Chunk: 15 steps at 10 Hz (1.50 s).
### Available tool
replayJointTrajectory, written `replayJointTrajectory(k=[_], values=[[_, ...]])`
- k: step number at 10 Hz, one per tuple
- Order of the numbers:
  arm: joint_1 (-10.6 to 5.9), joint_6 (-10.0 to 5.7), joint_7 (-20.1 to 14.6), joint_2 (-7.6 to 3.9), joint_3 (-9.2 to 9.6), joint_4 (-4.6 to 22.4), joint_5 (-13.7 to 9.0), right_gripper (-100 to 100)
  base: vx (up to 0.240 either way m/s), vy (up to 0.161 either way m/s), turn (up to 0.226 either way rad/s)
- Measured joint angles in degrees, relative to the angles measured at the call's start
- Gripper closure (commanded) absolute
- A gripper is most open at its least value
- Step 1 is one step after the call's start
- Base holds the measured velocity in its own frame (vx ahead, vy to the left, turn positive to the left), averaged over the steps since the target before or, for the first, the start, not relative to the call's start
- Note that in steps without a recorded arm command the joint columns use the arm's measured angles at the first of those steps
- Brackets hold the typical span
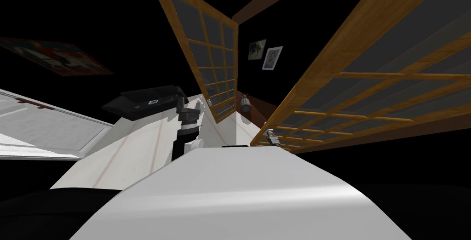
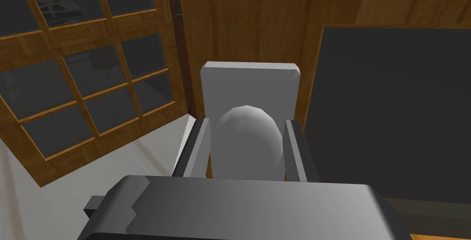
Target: Pull the door open
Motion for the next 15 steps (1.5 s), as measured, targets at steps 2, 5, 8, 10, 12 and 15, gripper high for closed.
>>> replayJointTrajectory(k=[2,5,8,10,12,15], values=[[0.8,-1.51,-0.9,-0.91,1.18,-0.1,0.7,100,-0.195,-0.026,0.075],[1.46,-3.45,-2.1,-1.79,2.8,0.4,1.7,100,-0.162,-0.044,0.056],[1.61,-4.22,-2.6,-2.1,3.27,1.0,2.0,100,-0.163,-0.04,0.122],[1.56,-5.25,-3.3,-2.38,3.78,1.7,2.4,100,-0.185,-0.049,0.15],[1.71,-6.33,-4.0,-2.86,4.27,2.2,2.7,100,-0.203,-0.048,0.125],[1.81,-7.79,-5.1,-3.5,5.07,3.4,3.3,100,-0.208,-0.046,0.122]])
